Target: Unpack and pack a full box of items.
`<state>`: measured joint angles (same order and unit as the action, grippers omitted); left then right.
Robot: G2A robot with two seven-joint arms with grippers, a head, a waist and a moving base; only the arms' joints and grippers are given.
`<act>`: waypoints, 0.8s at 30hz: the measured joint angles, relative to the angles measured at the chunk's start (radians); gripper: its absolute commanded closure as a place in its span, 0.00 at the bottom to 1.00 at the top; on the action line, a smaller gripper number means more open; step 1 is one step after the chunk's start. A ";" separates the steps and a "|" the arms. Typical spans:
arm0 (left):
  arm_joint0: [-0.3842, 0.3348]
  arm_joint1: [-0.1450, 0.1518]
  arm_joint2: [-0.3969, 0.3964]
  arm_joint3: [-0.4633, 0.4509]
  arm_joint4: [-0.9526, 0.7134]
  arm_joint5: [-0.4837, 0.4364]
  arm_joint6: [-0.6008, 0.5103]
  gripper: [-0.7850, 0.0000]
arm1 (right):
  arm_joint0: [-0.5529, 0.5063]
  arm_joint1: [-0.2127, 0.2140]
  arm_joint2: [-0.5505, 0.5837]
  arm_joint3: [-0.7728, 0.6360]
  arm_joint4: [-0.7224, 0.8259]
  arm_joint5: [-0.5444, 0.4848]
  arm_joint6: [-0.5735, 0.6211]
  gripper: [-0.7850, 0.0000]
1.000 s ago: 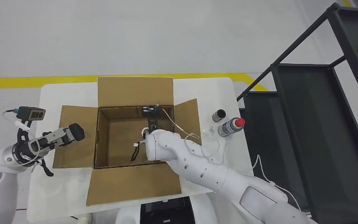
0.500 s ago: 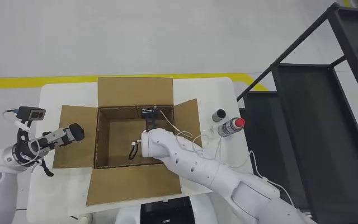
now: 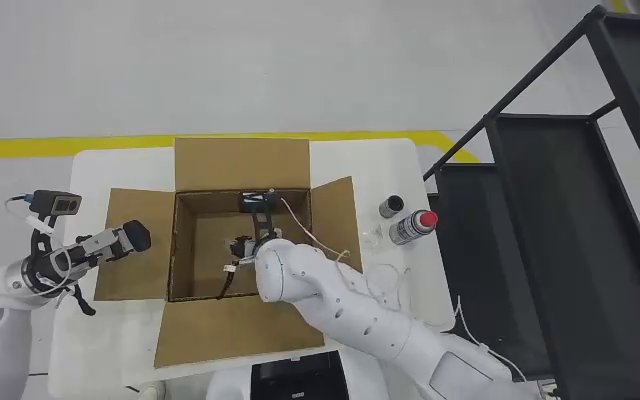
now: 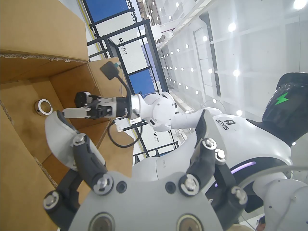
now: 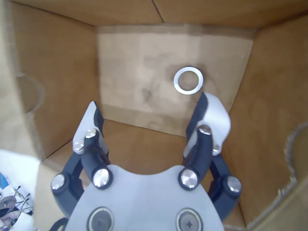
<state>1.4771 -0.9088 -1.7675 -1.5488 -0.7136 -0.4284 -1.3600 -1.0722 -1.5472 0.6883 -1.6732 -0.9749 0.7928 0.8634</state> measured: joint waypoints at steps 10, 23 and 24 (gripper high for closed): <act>0.000 0.000 0.000 0.000 0.000 0.000 0.000 0.00 | -0.400 0.119 0.243 -0.578 -0.153 -0.363 -0.015 0.00; 0.000 0.000 0.000 0.000 0.000 0.000 0.000 0.00 | -0.872 0.189 0.644 -0.677 -0.067 -0.814 -0.556 0.00; 0.000 0.000 0.000 0.000 0.000 0.000 0.000 0.00 | -0.903 0.192 0.666 -0.677 -0.061 -0.835 -0.596 0.00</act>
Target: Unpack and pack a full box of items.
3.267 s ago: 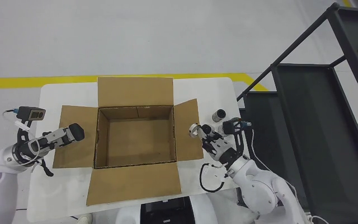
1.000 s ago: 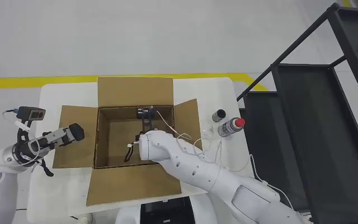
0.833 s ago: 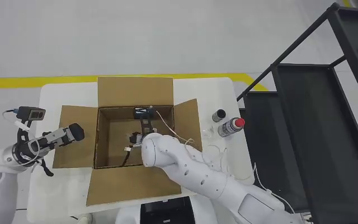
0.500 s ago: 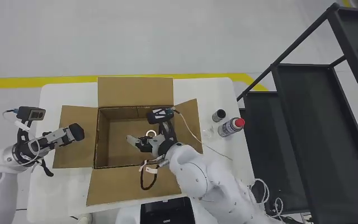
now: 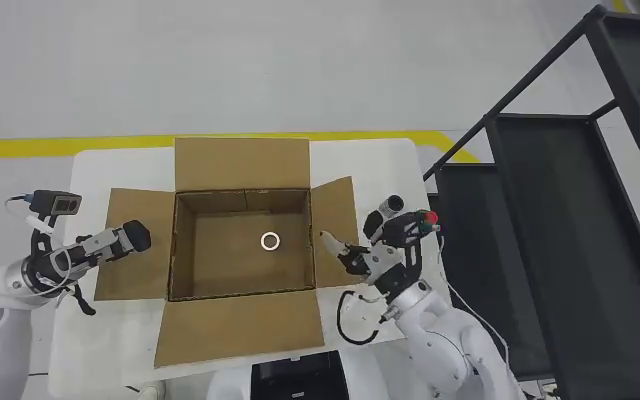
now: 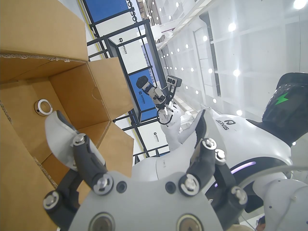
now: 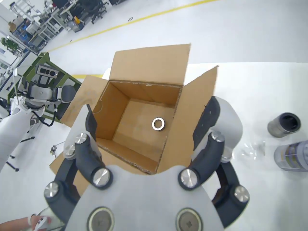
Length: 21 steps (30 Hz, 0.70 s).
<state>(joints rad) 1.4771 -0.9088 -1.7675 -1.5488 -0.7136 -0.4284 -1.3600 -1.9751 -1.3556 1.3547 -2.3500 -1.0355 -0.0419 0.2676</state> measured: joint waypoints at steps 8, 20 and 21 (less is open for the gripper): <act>0.000 0.000 0.000 0.000 0.000 0.000 0.000 0.00 | -0.190 0.012 0.158 0.000 0.056 -0.056 -0.200 0.00; 0.000 0.000 0.000 0.000 0.000 0.000 0.000 0.00 | -0.246 0.010 0.206 0.000 -0.044 0.109 -0.248 0.00; 0.000 0.000 0.000 0.000 0.000 0.000 0.000 0.00 | -0.247 0.010 0.203 0.000 -0.074 0.137 -0.240 0.00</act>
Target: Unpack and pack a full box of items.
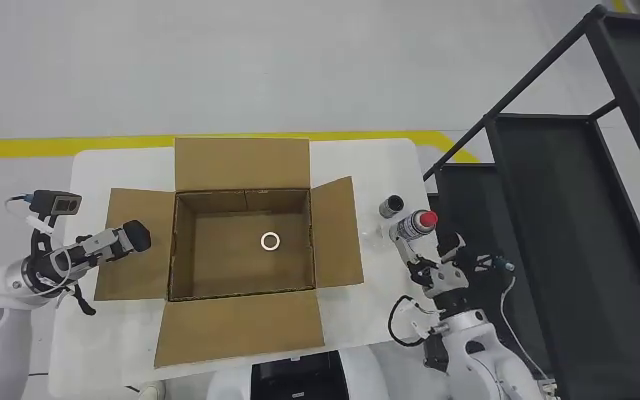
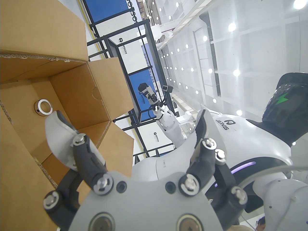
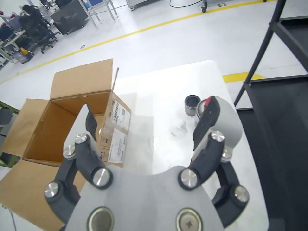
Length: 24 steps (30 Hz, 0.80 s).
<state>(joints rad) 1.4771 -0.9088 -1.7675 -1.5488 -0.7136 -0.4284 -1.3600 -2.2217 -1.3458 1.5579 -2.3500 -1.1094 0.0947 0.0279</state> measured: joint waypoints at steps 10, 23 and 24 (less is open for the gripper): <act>0.000 0.000 0.000 0.000 0.000 0.000 0.000 0.00 | 0.102 -0.011 -0.123 0.063 -0.269 0.264 0.113 0.00; 0.000 0.000 0.000 0.000 0.000 0.000 0.000 0.00 | 0.196 -0.031 -0.222 0.241 -0.355 0.442 0.091 0.00; 0.000 0.000 0.000 0.000 0.000 0.000 0.000 0.00 | 0.194 -0.032 -0.224 0.249 -0.354 0.446 0.090 0.00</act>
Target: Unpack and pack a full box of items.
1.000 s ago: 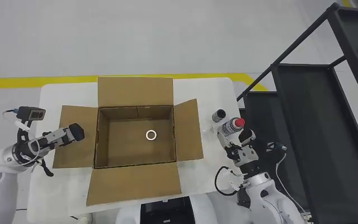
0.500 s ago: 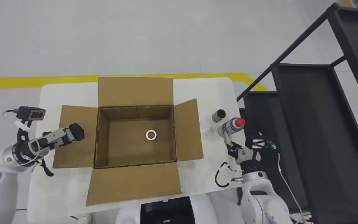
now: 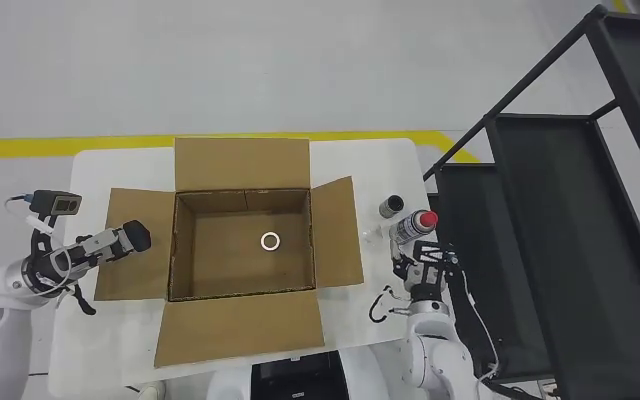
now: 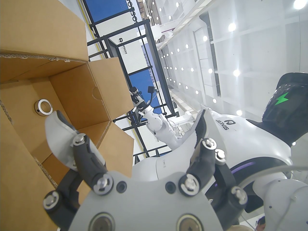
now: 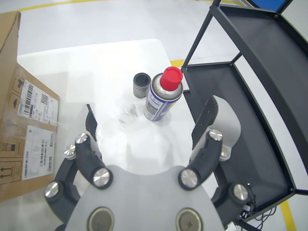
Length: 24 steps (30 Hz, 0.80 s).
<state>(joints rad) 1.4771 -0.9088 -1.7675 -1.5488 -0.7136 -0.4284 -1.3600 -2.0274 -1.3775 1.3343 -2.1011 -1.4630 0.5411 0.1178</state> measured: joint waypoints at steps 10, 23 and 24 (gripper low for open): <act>0.000 0.000 0.000 0.000 0.000 0.000 0.000 0.00 | 0.060 -0.012 -0.009 0.123 0.075 0.005 -0.077 0.00; 0.000 0.000 0.000 0.000 0.000 0.000 0.000 0.00 | 0.205 -0.031 0.002 0.362 0.176 0.026 -0.185 0.00; 0.000 0.000 0.000 0.000 0.000 0.000 0.000 0.00 | 0.214 -0.032 0.003 0.377 0.184 0.026 -0.191 0.00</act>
<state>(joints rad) 1.4771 -0.9088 -1.7675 -1.5488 -0.7136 -0.4284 -1.3600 -1.8133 -1.4099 1.3370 -1.7241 -1.2785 0.5667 -0.0732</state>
